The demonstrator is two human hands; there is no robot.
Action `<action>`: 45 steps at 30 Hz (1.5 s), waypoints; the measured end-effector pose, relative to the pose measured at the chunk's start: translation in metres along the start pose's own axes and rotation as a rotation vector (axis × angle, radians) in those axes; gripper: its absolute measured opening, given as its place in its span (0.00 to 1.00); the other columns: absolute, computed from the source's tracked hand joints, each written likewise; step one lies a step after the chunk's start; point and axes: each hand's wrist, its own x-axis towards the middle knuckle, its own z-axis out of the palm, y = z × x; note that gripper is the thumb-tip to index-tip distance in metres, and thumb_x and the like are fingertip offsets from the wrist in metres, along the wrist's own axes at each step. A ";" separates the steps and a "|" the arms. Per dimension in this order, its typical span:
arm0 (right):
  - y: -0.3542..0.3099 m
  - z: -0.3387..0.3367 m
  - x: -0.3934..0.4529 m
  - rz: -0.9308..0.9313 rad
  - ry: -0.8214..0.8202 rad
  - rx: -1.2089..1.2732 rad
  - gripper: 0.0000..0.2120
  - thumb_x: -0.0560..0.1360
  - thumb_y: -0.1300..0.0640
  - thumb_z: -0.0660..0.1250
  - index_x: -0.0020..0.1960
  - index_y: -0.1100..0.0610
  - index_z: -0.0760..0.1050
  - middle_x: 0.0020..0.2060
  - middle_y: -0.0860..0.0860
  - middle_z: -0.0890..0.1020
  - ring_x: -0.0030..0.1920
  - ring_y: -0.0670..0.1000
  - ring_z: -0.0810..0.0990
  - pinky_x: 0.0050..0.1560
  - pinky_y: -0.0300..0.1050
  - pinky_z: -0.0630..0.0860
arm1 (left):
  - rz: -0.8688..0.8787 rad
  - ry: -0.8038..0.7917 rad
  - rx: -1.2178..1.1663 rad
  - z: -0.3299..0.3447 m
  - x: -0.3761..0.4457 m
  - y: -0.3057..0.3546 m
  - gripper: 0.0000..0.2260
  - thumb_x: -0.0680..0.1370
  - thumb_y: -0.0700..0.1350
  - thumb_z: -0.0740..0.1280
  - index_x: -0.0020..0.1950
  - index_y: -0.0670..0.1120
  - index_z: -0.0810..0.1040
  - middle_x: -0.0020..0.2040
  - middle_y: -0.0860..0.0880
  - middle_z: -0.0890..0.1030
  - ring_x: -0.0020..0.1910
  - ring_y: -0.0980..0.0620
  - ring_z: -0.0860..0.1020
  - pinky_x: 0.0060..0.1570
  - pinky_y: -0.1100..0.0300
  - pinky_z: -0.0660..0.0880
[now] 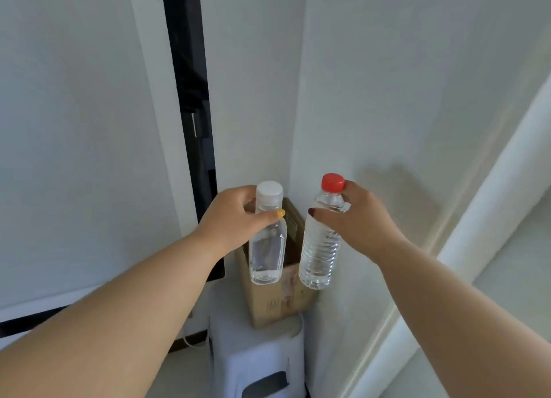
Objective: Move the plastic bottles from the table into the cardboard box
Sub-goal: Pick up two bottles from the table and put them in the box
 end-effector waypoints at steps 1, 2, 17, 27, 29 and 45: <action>0.004 0.007 0.022 0.007 0.005 0.020 0.12 0.68 0.49 0.75 0.45 0.39 0.74 0.39 0.36 0.81 0.39 0.27 0.76 0.31 0.30 0.70 | -0.004 0.003 0.010 0.000 0.020 -0.007 0.19 0.67 0.62 0.74 0.56 0.60 0.81 0.53 0.62 0.83 0.50 0.61 0.80 0.53 0.57 0.75; 0.009 0.016 0.043 0.017 0.012 0.038 0.12 0.68 0.48 0.75 0.45 0.39 0.74 0.39 0.35 0.81 0.39 0.28 0.76 0.33 0.33 0.70 | -0.010 0.006 0.017 0.000 0.038 -0.016 0.18 0.69 0.60 0.74 0.56 0.59 0.81 0.53 0.61 0.83 0.51 0.61 0.79 0.51 0.59 0.74; 0.181 0.176 0.245 0.247 -0.088 0.084 0.19 0.67 0.53 0.76 0.43 0.29 0.73 0.40 0.37 0.80 0.44 0.43 0.79 0.42 0.43 0.75 | -0.325 -0.043 0.098 0.052 0.217 -0.199 0.17 0.68 0.57 0.77 0.55 0.58 0.81 0.48 0.60 0.84 0.48 0.63 0.80 0.46 0.64 0.73; 0.258 0.239 0.278 0.310 -0.257 -0.037 0.19 0.69 0.59 0.76 0.49 0.39 0.74 0.43 0.38 0.80 0.47 0.45 0.79 0.48 0.40 0.75 | -0.407 -0.189 0.405 0.085 0.242 -0.278 0.19 0.68 0.58 0.76 0.56 0.56 0.79 0.53 0.56 0.83 0.54 0.54 0.79 0.59 0.53 0.75; 0.266 0.247 0.281 0.323 -0.261 -0.042 0.18 0.69 0.60 0.75 0.48 0.40 0.75 0.43 0.40 0.81 0.46 0.45 0.79 0.47 0.42 0.76 | -0.392 -0.206 0.467 0.090 0.245 -0.287 0.18 0.69 0.58 0.75 0.56 0.56 0.79 0.53 0.56 0.83 0.55 0.54 0.78 0.62 0.52 0.72; 0.293 0.278 0.293 0.413 -0.291 -0.036 0.16 0.72 0.65 0.72 0.55 0.49 0.75 0.47 0.48 0.80 0.53 0.52 0.79 0.55 0.43 0.72 | -0.272 -0.306 0.821 0.118 0.258 -0.327 0.12 0.72 0.57 0.70 0.52 0.58 0.72 0.48 0.56 0.81 0.47 0.51 0.70 0.59 0.57 0.59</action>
